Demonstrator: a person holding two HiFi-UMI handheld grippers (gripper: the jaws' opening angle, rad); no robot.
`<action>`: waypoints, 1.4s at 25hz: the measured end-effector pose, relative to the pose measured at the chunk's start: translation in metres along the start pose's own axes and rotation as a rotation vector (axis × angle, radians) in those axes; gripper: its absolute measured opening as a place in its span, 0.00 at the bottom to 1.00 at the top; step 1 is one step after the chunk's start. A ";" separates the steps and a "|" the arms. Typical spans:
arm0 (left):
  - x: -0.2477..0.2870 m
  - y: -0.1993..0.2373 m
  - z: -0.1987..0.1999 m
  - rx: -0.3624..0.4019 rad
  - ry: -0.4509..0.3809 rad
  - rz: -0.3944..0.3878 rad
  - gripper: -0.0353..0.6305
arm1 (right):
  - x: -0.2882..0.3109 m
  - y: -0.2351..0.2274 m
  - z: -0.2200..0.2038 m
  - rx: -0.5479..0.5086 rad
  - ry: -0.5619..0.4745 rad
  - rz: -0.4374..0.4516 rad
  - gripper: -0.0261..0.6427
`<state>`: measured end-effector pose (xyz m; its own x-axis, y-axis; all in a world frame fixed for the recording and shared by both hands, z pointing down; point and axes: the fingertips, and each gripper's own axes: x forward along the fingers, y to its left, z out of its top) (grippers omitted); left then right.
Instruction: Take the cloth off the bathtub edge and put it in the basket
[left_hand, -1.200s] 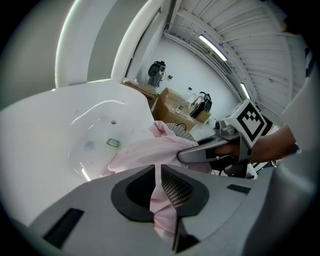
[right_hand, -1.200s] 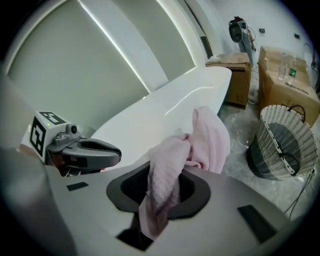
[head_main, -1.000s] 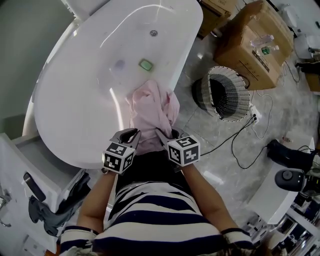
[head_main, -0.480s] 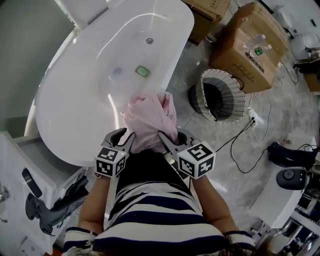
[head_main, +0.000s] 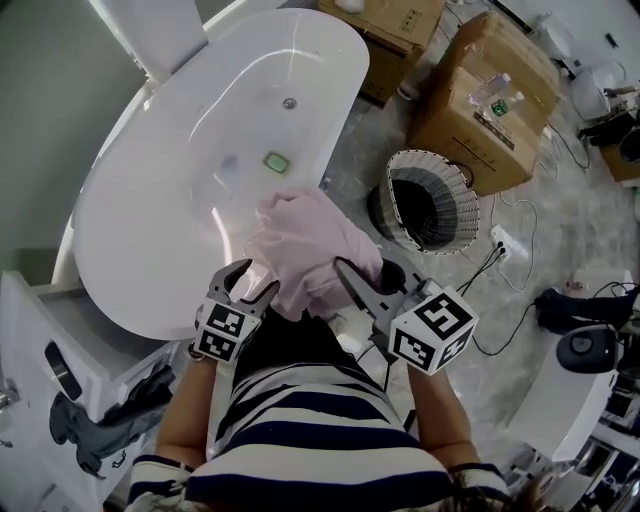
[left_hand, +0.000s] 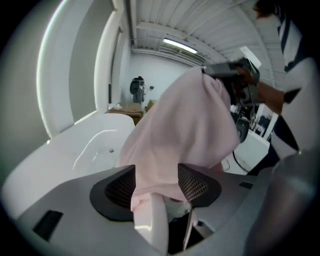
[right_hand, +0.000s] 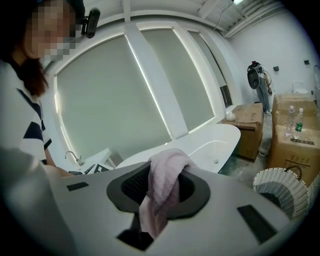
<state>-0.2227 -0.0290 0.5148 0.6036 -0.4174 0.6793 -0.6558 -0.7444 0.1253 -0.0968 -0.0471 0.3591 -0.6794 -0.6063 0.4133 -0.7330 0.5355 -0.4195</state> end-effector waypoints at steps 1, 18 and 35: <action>0.002 -0.002 -0.001 0.066 0.026 0.004 0.45 | -0.006 0.001 0.008 -0.009 -0.016 0.007 0.19; 0.037 -0.012 0.115 0.250 -0.240 -0.029 0.57 | -0.097 0.031 0.067 -0.151 -0.096 0.042 0.19; 0.091 -0.109 0.206 0.416 -0.378 -0.292 0.28 | -0.188 0.032 0.072 -0.054 -0.249 -0.117 0.19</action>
<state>-0.0029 -0.0939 0.4139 0.8993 -0.2652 0.3479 -0.2546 -0.9640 -0.0766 0.0097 0.0418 0.2093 -0.5655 -0.7884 0.2422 -0.8115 0.4794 -0.3341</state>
